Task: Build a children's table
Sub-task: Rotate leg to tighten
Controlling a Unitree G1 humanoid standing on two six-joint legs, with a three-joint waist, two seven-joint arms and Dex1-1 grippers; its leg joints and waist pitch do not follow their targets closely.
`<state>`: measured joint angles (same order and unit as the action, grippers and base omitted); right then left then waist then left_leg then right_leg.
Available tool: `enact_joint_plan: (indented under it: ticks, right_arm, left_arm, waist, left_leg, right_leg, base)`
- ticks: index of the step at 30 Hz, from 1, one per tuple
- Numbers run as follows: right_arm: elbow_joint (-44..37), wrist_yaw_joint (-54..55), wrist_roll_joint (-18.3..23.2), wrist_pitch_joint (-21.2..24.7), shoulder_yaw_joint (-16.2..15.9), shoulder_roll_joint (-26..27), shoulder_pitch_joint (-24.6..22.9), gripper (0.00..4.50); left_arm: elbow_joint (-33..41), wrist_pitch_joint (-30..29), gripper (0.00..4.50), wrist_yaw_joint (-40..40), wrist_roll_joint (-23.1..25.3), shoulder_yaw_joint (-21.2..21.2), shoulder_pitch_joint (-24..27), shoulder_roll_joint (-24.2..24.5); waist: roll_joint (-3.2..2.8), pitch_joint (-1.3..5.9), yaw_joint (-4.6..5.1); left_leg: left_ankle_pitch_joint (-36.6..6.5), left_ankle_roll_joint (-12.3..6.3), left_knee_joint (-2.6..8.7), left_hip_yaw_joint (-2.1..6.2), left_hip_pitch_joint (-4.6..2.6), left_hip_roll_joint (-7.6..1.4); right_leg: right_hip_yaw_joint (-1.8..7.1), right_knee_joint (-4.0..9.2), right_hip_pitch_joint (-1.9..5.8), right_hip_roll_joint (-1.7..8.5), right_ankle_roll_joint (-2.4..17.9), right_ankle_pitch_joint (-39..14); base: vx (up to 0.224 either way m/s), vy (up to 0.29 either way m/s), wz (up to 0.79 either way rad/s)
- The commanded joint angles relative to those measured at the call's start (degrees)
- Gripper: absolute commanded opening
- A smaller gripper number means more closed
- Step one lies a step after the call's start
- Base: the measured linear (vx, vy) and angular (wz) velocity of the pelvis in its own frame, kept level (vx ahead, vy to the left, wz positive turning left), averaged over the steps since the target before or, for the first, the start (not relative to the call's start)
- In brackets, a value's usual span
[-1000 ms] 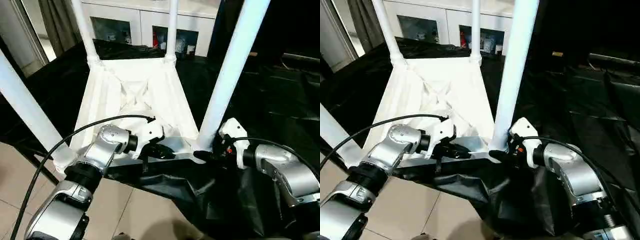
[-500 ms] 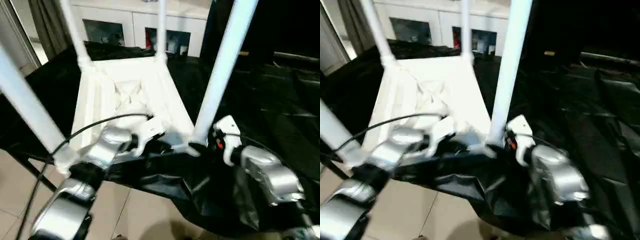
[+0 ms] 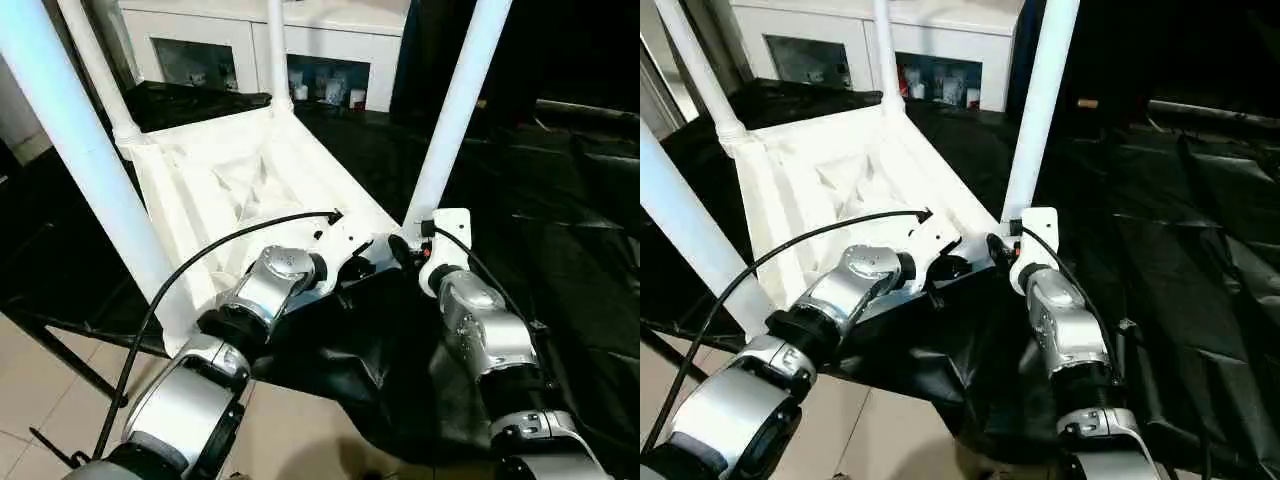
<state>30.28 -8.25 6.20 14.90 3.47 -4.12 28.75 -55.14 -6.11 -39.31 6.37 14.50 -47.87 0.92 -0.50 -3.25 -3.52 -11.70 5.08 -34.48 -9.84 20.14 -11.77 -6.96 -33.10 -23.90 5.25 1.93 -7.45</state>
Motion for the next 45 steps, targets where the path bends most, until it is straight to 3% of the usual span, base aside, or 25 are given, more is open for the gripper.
enact_joint_plan:
  ticks: [1, 5, 6, 9, 10, 14, 20, 30, 38, 45]
  right_arm:
    - [-2.36, -6.01, 1.40, -0.53, -3.50, 1.08, 0.34, 3.45]
    - [-7.54, -12.92, 2.90, 1.48, -4.20, -3.56, -1.10, 3.84]
    - [-10.34, -16.93, 4.30, 2.70, -3.93, -6.30, -2.03, 3.90]
    - [-14.75, -26.11, 4.94, 4.74, -5.84, -13.29, -4.28, 4.18]
    - [-14.75, -26.11, 4.94, 4.74, -5.84, -13.29, -4.28, 4.18]
    - [-21.00, -38.98, 5.31, 7.21, -8.66, -23.87, -8.64, 4.46]
    - [-22.22, -40.89, 5.42, 7.83, -9.64, -25.65, -9.02, 4.46]
    - [-20.24, -40.16, 3.39, 7.77, -11.53, -24.07, -7.79, 4.46]
    - [-20.35, -40.83, 3.81, 7.42, -11.90, -24.46, -8.28, 3.76]
    - [-20.87, -41.50, 3.82, 7.36, -11.78, -24.73, -9.08, 3.19]
  left_arm:
    - [1.40, 3.22, 0.00, -1.15, -0.63, 0.27, -1.65, -1.02]
    - [3.31, 5.23, 0.00, -5.03, -1.05, 0.46, -0.60, 0.57]
    - [4.79, 6.34, 0.00, -7.55, -1.15, 0.96, 0.09, 1.78]
    - [7.46, 7.55, 0.00, -13.08, -2.32, 1.35, 1.32, 4.04]
    - [7.46, 7.55, 0.00, -13.08, -2.32, 1.35, 1.32, 4.04]
    - [12.30, 8.44, 0.00, -23.35, -4.68, 1.85, 4.35, 8.73]
    - [16.83, 7.25, 0.00, -28.63, -6.34, 2.33, 6.94, 11.37]
    - [21.07, 5.48, 0.00, -31.24, -6.89, 2.67, 8.98, 13.12]
    - [22.22, 4.48, 0.00, -31.51, -6.90, 2.69, 9.46, 13.36]
    - [22.36, 4.28, 0.00, -31.33, -6.84, 2.73, 9.51, 13.42]
  waist:
    - [0.49, 4.70, -0.40]
    - [0.52, 4.84, -0.66]
    - [0.58, 4.86, -0.66]
    - [0.63, 4.91, -0.89]
    - [0.60, 4.88, -1.12]
    - [0.45, 4.55, -2.16]
    - [0.41, 4.49, -2.47]
    - [0.48, 4.53, -2.77]
    - [0.21, 4.56, -2.69]
    - [0.34, 4.54, -2.63]
  left_leg:
    - [-7.02, -5.20, 3.69, -0.02, 0.32, -0.48]
    - [-5.56, -6.28, 3.59, 0.03, 0.36, -0.62]
    - [-4.82, -7.18, 3.56, 0.02, 0.51, -0.75]
    - [-4.27, -8.31, 3.41, 0.07, 0.59, -0.83]
    - [-4.11, -8.87, 3.33, -0.03, 0.48, -0.95]
    - [-6.54, -7.97, 3.53, -0.16, 0.07, -1.31]
    - [-8.36, -5.15, 3.82, -0.04, -0.11, -1.36]
    - [-6.87, -4.49, 3.82, -0.02, 0.09, -1.31]
    - [-6.84, -4.46, 3.80, 0.00, 0.10, -1.31]
    - [-7.14, -4.43, 3.81, -0.02, 0.05, -1.29]
  right_leg:
    - [2.60, 3.94, 4.40, 3.19, 8.97, -17.59]
    - [2.74, 3.54, 4.55, 3.10, 9.43, -14.58]
    - [2.80, 3.19, 4.63, 3.12, 10.37, -12.26]
    - [2.80, 3.01, 4.71, 3.15, 10.56, -11.24]
    - [2.92, 2.97, 4.53, 3.24, 10.89, -10.86]
    - [3.01, 3.42, 4.12, 3.34, 10.67, -14.77]
    - [2.95, 3.66, 3.94, 3.31, 9.13, -17.82]
    - [3.06, 3.22, 4.01, 3.39, 9.33, -16.02]
    - [3.06, 3.20, 4.06, 3.34, 9.38, -15.56]
    - [3.05, 3.26, 4.06, 3.30, 9.33, -15.96]
  base:
    - [0.000, 0.000, 0.00]
    - [0.000, 0.000, 0.00]
    - [0.000, 0.000, 0.00]
    - [0.000, 0.000, 0.00]
    - [0.000, 0.000, 0.00]
    - [0.000, 0.000, 0.00]
    - [0.000, 0.000, 0.00]
    - [0.000, 0.000, 0.00]
    - [0.000, 0.000, 0.00]
    - [0.000, 0.000, 0.00]
